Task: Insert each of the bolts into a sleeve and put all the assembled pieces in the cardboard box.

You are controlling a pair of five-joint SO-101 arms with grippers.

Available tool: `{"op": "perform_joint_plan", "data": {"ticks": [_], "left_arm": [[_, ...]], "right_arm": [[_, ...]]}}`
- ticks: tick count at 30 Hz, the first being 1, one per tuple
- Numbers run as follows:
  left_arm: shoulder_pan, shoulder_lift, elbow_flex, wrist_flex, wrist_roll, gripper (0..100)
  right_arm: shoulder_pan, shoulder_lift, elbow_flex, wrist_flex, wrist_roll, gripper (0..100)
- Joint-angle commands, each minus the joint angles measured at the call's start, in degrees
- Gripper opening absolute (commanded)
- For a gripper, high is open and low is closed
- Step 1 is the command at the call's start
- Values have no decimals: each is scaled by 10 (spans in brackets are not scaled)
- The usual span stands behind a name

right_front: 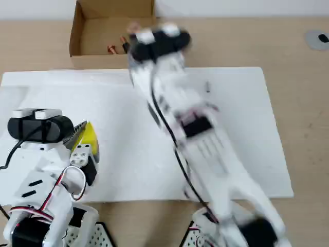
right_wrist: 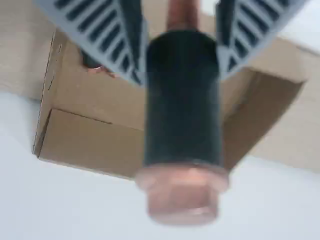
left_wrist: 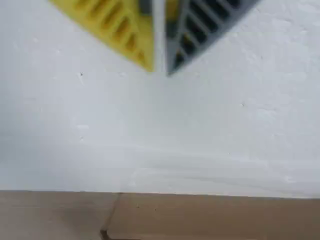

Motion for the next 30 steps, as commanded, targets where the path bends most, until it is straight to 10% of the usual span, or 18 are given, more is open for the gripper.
{"op": "perform_joint_plan", "data": {"ticks": [1,22,30], "left_arm": [[-8,6,-19,9,4,7],[-8,1,-20,31,4,7],[-4,-95,-13,31,4,9]], "right_arm": [[22,196,-228,-18,-3,9],[56,978,-1162,298,57,19],[52,995,-1241,421,99,252]]}}
